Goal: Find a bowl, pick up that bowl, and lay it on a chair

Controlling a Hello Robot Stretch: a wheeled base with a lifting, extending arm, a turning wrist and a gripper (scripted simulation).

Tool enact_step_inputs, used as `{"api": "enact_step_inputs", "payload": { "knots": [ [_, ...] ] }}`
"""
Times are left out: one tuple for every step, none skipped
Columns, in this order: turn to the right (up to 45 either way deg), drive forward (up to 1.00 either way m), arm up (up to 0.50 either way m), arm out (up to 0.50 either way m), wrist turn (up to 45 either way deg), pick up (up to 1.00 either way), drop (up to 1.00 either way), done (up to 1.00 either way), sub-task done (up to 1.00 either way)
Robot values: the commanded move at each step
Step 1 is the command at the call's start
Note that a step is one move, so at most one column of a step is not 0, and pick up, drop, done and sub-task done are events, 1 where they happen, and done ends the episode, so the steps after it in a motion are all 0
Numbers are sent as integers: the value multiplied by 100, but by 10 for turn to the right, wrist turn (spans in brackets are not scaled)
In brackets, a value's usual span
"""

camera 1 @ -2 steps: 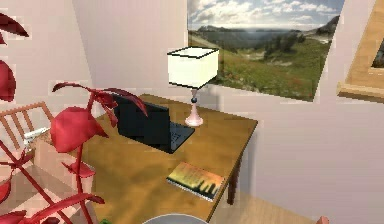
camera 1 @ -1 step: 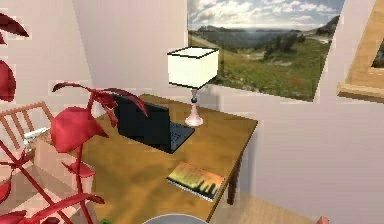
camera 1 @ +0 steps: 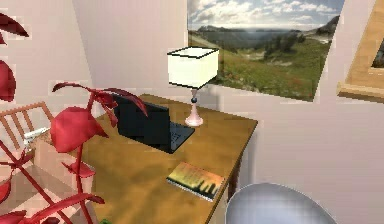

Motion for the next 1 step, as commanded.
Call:
{"api": "enact_step_inputs", "payload": {
  "knots": [
    [0, 0, -32, 0, 0, 0, 0, 0, 0]
  ]
}}
